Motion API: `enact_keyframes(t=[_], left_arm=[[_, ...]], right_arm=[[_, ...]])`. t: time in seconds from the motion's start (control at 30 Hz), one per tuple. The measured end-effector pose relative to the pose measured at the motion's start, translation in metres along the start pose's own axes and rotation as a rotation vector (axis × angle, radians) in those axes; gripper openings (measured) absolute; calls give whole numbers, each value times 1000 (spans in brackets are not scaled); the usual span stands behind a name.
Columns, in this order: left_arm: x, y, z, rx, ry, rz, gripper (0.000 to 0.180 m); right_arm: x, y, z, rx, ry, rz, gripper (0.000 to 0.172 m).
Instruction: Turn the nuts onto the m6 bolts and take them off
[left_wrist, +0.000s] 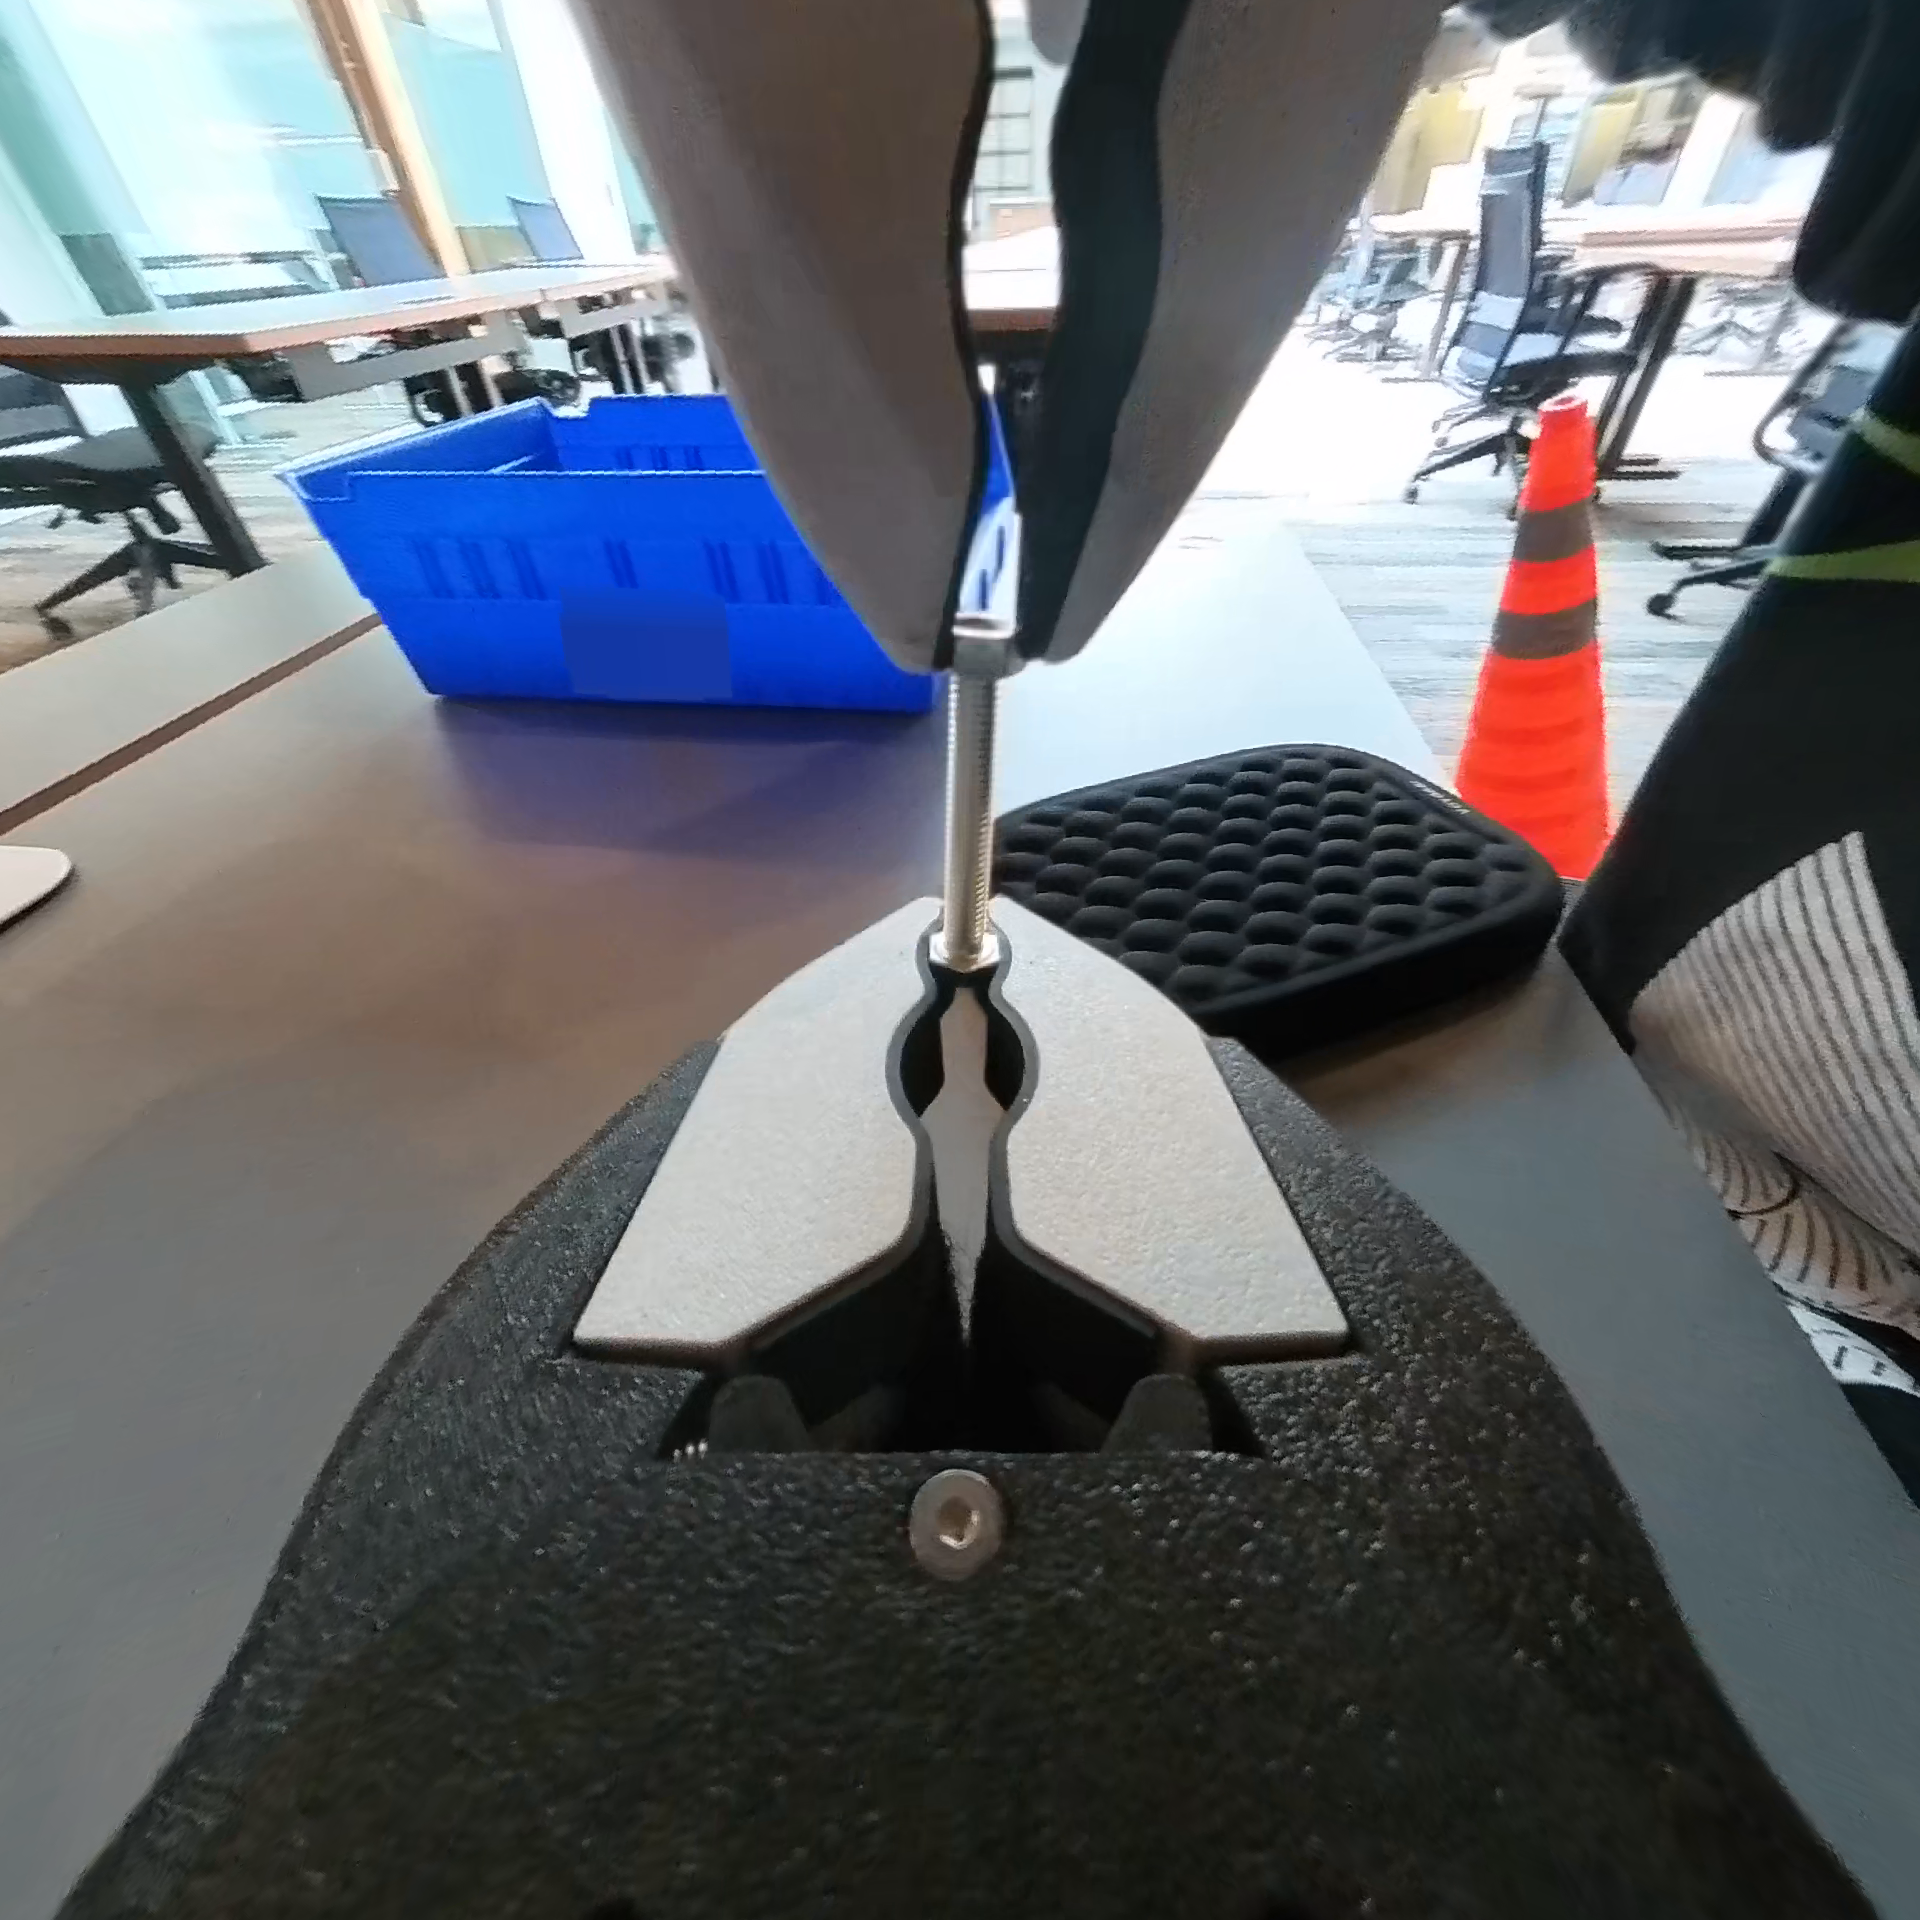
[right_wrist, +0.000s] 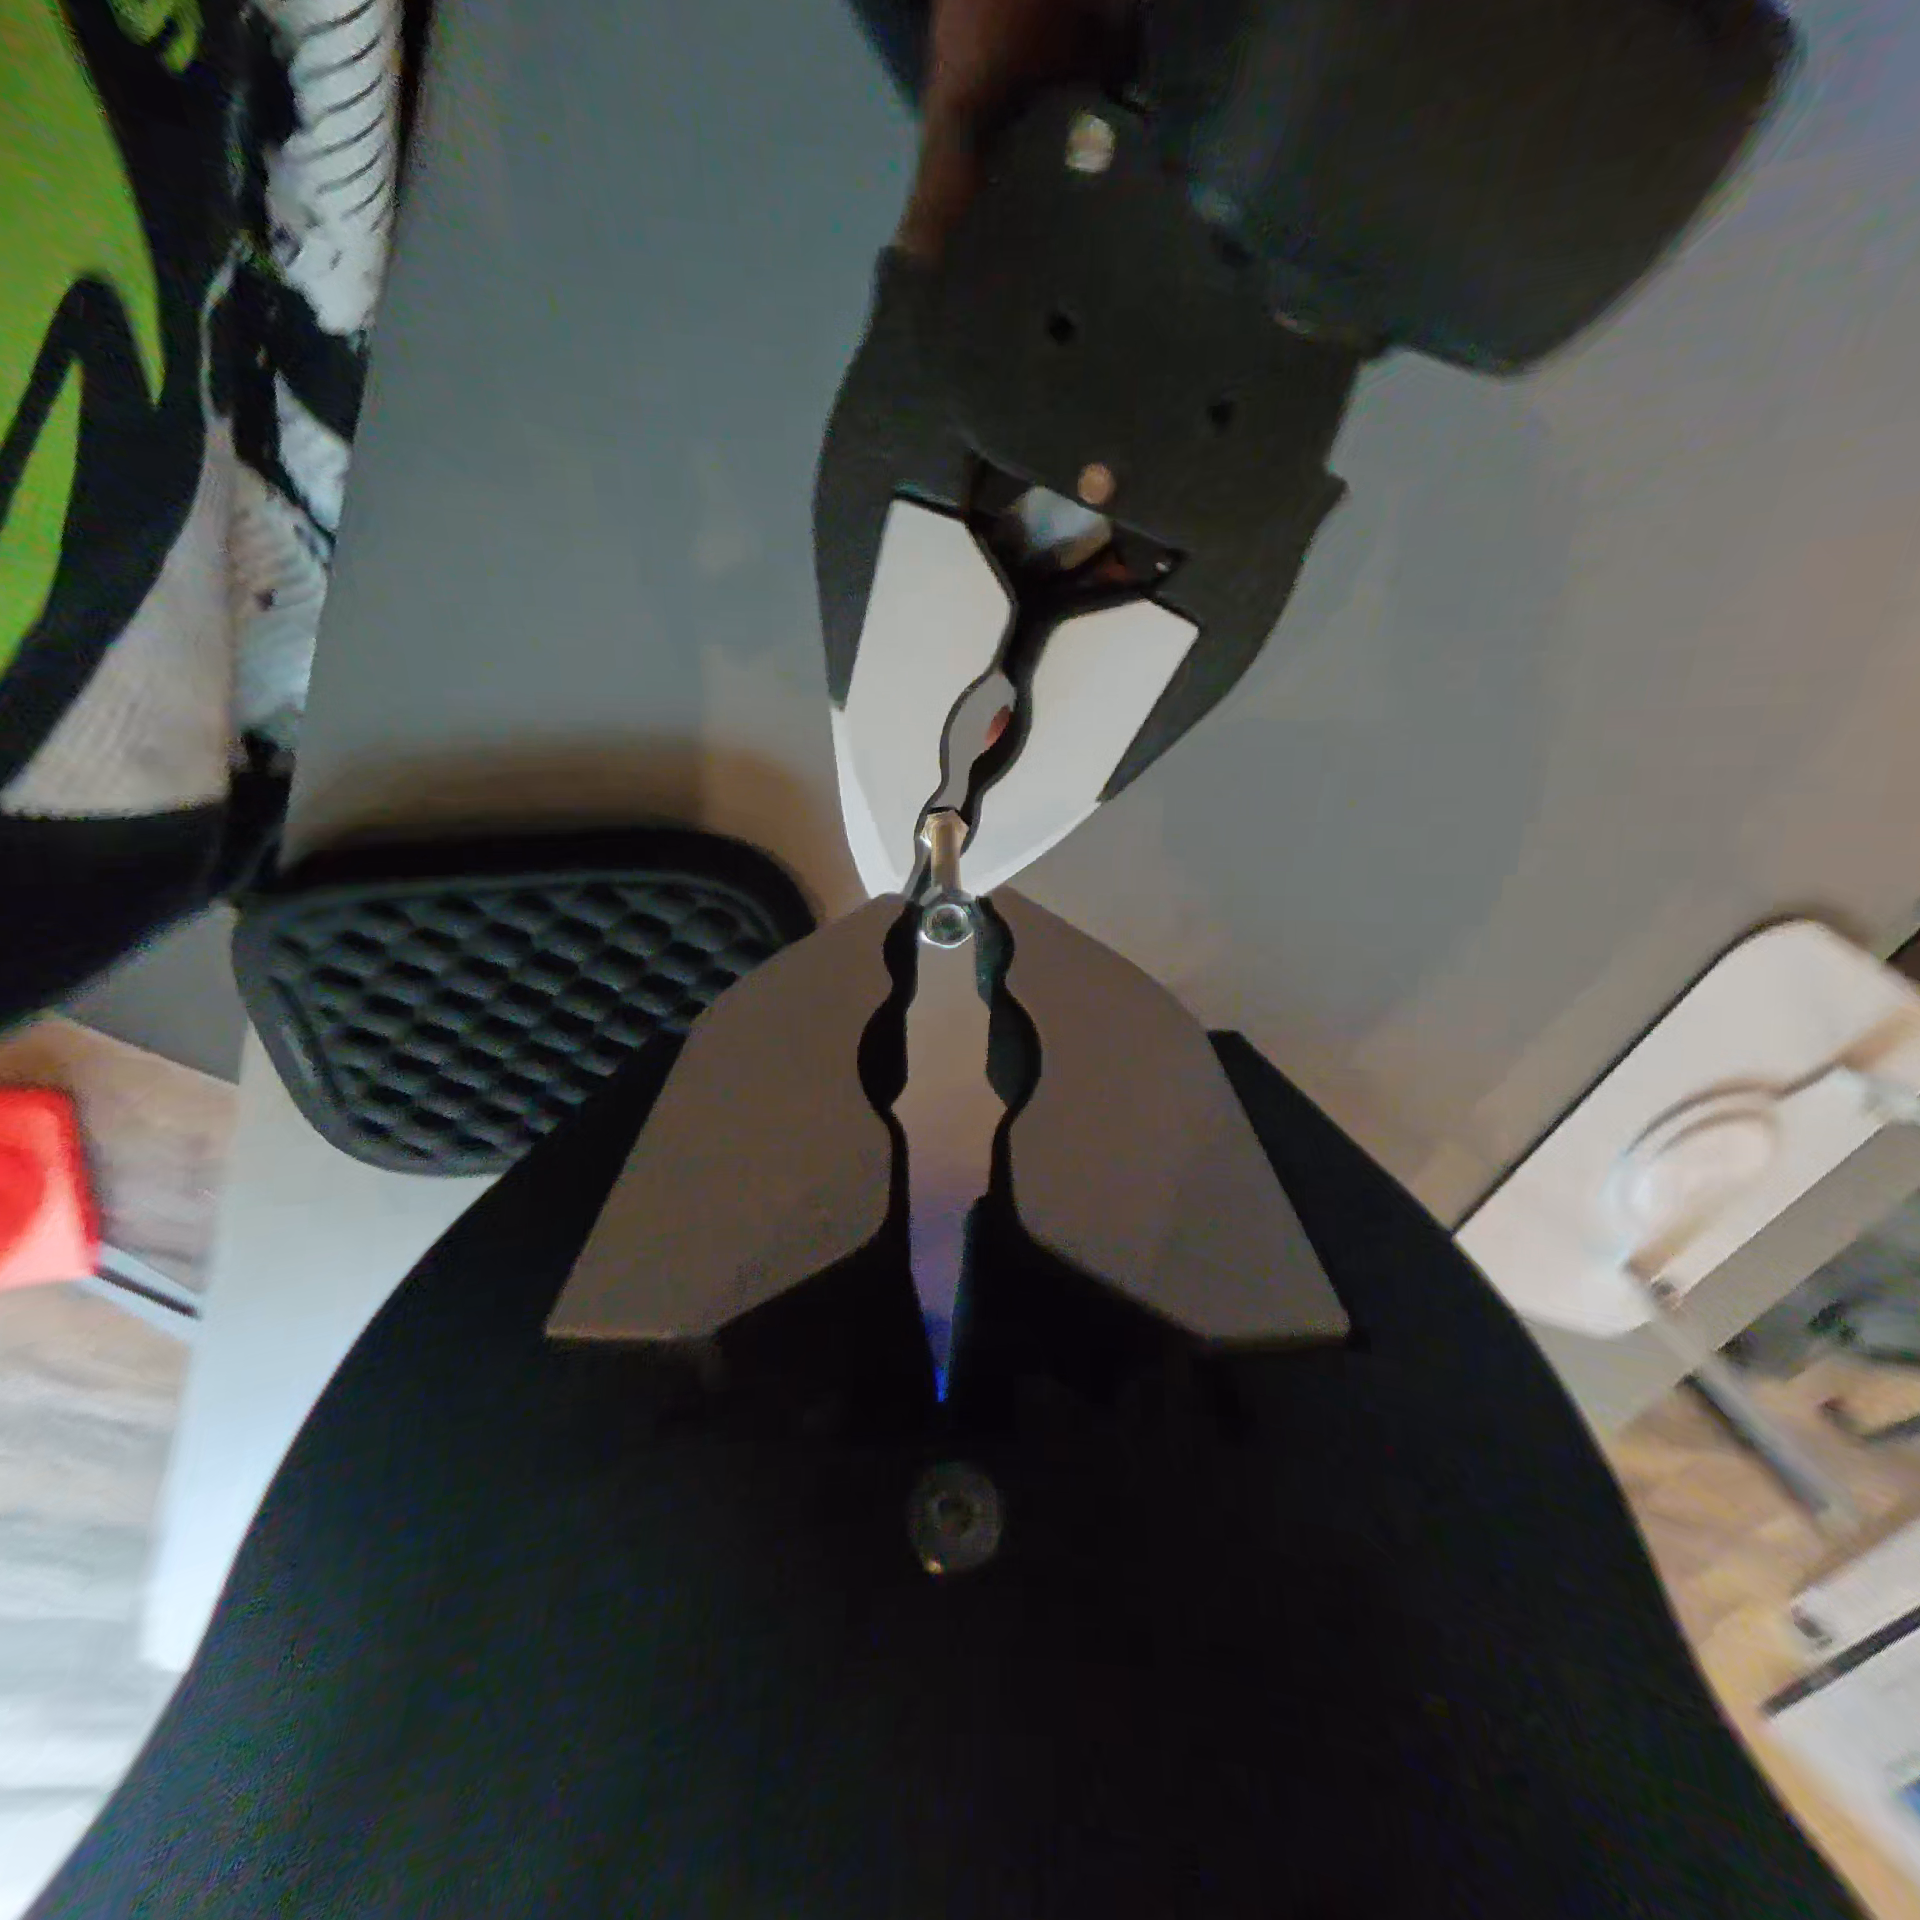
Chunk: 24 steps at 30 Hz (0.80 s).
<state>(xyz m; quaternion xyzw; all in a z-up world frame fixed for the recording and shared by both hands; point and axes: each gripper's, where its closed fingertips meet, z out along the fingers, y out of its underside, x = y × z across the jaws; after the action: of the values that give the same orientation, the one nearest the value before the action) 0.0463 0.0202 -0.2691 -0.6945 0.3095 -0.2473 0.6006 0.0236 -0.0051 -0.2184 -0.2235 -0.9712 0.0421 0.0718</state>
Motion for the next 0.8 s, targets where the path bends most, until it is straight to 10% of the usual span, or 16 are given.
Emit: enact_keyframes(t=[0.27, 0.47, 0.8], left_arm=[[-8, 4, 0, -36, -101, 40, 2], [-3, 3, 0, -26, -22, 19, 2], [15, -5, -4, 44, 169, -29, 2]], right_arm=[[4, 1, 3, 9, 47, 426, 11], [8, -3, -8, 66, 61, 187, 35], [-3, -3, 1, 95, 0, -320, 23]])
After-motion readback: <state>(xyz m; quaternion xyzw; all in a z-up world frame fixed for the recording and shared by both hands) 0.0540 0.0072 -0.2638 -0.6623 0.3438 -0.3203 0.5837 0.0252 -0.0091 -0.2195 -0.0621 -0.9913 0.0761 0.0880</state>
